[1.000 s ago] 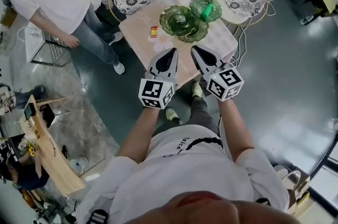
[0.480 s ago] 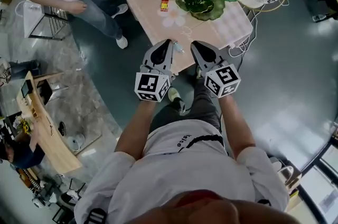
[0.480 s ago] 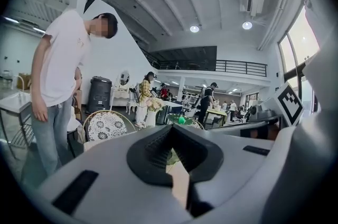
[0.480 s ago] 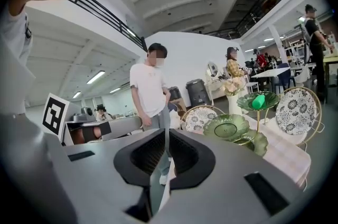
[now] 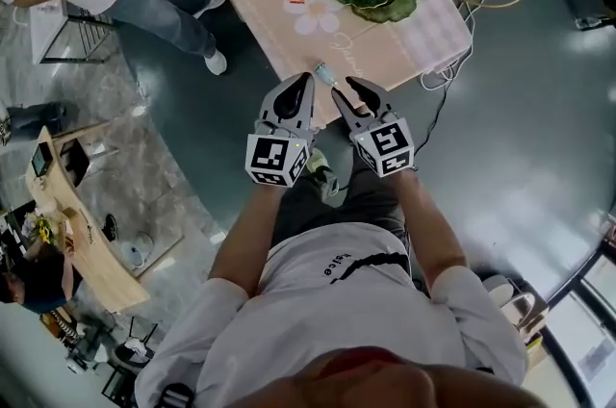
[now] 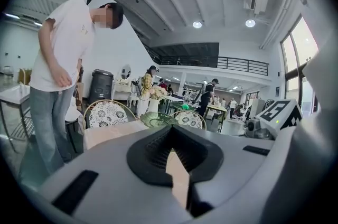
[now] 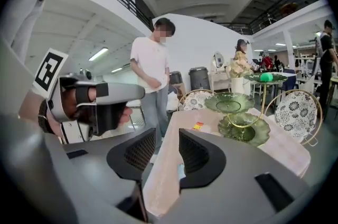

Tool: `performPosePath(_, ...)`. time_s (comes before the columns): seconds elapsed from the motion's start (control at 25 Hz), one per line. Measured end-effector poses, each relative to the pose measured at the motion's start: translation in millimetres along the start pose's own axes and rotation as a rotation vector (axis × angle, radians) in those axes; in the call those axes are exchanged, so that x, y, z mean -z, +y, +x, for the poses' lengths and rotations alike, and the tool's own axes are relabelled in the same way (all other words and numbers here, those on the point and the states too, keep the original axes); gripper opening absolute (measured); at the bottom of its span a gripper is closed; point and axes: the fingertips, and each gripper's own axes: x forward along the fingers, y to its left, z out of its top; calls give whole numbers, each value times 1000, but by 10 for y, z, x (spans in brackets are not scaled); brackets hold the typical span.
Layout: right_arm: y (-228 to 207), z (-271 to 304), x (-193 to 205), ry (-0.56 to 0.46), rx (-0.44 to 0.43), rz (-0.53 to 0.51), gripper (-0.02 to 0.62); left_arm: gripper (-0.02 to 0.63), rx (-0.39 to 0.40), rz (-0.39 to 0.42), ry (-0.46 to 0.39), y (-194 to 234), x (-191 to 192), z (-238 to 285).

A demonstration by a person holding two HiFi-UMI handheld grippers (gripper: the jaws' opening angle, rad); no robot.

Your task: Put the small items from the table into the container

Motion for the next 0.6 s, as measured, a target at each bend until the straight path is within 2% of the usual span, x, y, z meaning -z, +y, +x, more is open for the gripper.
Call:
performPosePath(0.24, -32, 240, 467, 48, 8, -8, 149, 6, 6, -13, 24, 73, 335, 94)
performPosePath(0.6, -109, 506, 836, 88, 14, -35, 149, 6, 19, -21, 45, 152, 760, 253)
